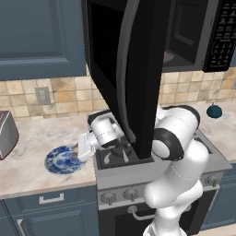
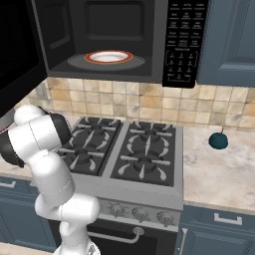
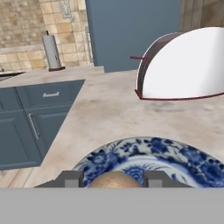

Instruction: Pick the egg from the microwave and place it on plate located on the counter.

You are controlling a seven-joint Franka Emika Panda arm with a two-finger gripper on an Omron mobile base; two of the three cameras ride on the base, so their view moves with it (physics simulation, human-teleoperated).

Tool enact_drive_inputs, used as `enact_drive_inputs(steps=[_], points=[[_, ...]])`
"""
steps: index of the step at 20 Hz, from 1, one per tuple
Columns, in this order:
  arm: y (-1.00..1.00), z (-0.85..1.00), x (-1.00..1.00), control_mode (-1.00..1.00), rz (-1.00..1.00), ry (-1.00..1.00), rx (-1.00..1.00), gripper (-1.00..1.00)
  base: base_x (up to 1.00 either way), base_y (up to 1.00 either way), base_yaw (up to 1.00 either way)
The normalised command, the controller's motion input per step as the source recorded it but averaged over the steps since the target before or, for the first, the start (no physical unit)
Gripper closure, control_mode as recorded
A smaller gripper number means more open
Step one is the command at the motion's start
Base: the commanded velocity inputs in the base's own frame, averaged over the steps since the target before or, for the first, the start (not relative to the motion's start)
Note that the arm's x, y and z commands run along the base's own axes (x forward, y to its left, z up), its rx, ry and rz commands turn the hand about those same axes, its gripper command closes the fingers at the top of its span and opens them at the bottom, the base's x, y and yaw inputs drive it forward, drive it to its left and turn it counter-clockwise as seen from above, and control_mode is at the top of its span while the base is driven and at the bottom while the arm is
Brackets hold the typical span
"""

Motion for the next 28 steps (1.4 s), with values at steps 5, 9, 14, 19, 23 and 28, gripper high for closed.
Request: enact_drive_inputs(steps=[5, 9, 14, 19, 23, 28], points=[[0.14, -0.05, 0.00, -1.00, 0.00, 0.00, 0.00, 1.00, 0.00, 0.00, 0.00], [0.01, -0.21, 0.02, -1.00, 0.00, 0.00, 0.00, 1.00, 0.00, 0.00, 0.00], [0.00, -0.27, 0.06, -1.00, 0.00, 0.00, 0.00, 1.00, 0.00, 0.00, 0.00], [0.00, -0.22, 0.07, -1.00, 0.00, 0.00, 0.00, 1.00, 0.00, 0.00, 0.00], [0.00, -0.17, 0.09, -1.00, 0.00, 0.00, 0.00, 1.00, 0.00, 0.00, 0.00], [0.01, -0.07, 0.12, -1.00, 0.00, 0.00, 0.00, 1.00, 0.00, 0.00, 0.00]])
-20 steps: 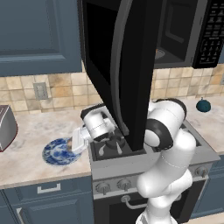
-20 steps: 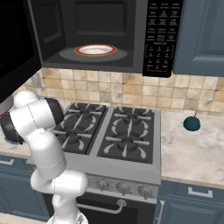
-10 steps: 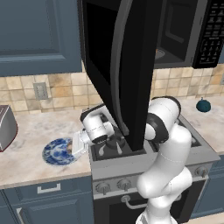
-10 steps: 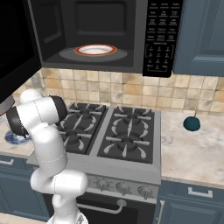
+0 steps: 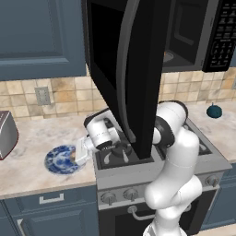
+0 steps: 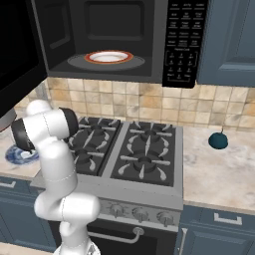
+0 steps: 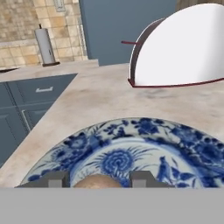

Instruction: Pick the egg from the microwave and place it on plate located on the counter.

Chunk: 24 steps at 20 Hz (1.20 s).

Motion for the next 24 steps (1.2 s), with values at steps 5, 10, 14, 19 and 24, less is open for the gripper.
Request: enact_drive_inputs(steps=[5, 10, 14, 19, 24], points=[[0.00, 0.00, 0.07, -1.00, 0.00, 0.00, 0.00, 1.00, 0.00, 0.00, 0.00], [0.00, 0.00, 0.00, -1.00, 0.00, 0.00, 0.00, -1.00, 0.00, 0.00, 0.00], [0.00, 0.00, 0.00, -1.00, 0.00, 0.00, 0.00, -1.00, 0.00, 0.00, 0.00], [0.00, 0.01, 0.00, -1.00, 0.00, 0.00, 0.00, -1.00, 0.00, 0.00, 0.00], [0.00, 0.23, 0.00, -1.00, 0.00, -0.01, 0.00, -1.00, 0.00, 0.00, 0.00]])
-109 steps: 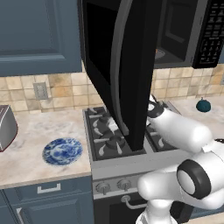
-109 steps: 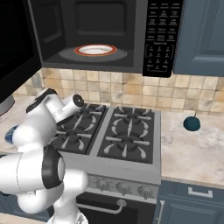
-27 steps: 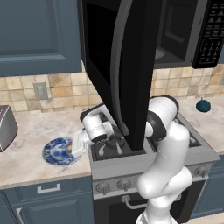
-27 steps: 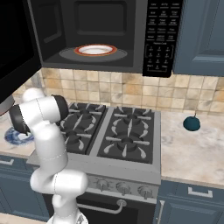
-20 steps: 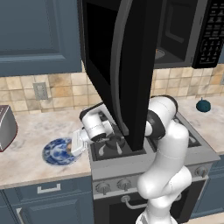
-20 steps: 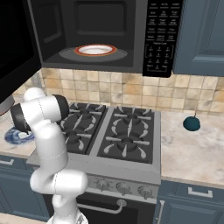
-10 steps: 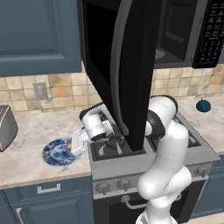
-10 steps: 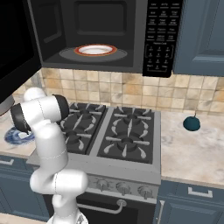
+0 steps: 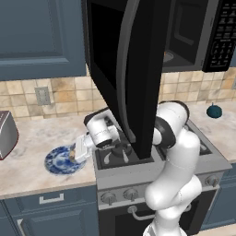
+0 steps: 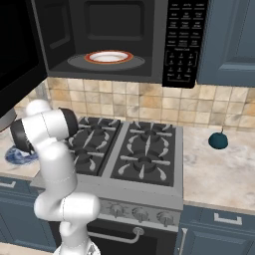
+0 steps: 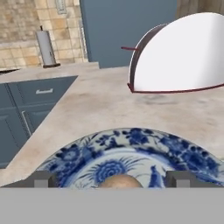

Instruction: Pick the egg from the microwave and place it on plate located on the counter.

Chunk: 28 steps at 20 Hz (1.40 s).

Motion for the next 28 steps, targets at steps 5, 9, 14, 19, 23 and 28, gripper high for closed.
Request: enact_drive_inputs(steps=[5, 9, 14, 19, 23, 28], points=[[-0.30, 0.35, 0.00, -1.00, -0.02, 0.00, 0.00, -1.00, 0.00, 0.00, 0.00], [-0.66, 0.19, 0.00, -1.00, -0.03, 0.00, 0.01, -1.00, 0.00, 0.00, 0.00], [-0.85, 0.13, -0.03, -1.00, -0.06, 0.00, 0.02, -1.00, 0.00, 0.00, 0.00], [-0.82, 0.30, -0.02, -1.00, -0.12, 0.00, 0.02, -1.00, 0.00, 0.00, 0.00], [-0.72, 0.50, 0.00, -1.00, -0.15, 0.00, 0.00, -1.00, 0.00, 0.00, 0.00], [-0.58, 0.66, 0.00, -1.00, -0.16, 0.02, 0.00, -1.00, 0.00, 0.00, 0.00]])
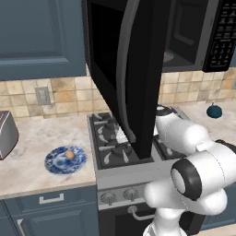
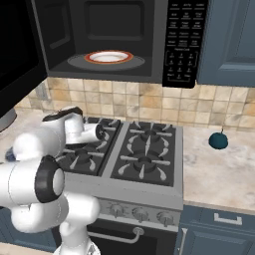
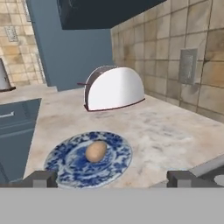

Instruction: Pick the egg from the microwave and place it on plate located on the counter.

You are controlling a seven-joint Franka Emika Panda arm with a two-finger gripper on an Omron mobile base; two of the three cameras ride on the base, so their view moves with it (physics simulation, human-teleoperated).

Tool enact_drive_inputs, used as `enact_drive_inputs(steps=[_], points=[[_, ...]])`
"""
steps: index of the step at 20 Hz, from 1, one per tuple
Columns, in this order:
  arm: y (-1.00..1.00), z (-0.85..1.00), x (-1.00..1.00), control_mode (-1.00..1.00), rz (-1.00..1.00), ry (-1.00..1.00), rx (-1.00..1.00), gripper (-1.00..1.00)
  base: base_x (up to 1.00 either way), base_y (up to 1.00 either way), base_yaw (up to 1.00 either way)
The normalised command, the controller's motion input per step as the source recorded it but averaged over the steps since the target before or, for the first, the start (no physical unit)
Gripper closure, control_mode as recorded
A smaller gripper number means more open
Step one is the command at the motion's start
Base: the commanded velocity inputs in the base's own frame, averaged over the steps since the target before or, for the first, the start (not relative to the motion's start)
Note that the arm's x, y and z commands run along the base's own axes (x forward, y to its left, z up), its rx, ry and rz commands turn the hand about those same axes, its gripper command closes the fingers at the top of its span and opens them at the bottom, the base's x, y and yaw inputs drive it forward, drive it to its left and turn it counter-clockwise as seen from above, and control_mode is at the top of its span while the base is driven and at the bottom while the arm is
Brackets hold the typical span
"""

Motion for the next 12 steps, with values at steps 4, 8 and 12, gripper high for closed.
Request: enact_drive_inputs(steps=[4, 8, 12], points=[[-0.54, 0.63, 0.00, -1.00, -0.16, 0.06, 0.00, -1.00, 0.00, 0.00, 0.00], [-0.63, 0.42, -0.04, -1.00, -0.14, 0.06, 0.00, -1.00, 0.00, 0.00, 0.00], [-0.62, 0.33, -0.26, -1.00, -0.18, 0.07, 0.00, -1.00, 0.00, 0.00, 0.00]])
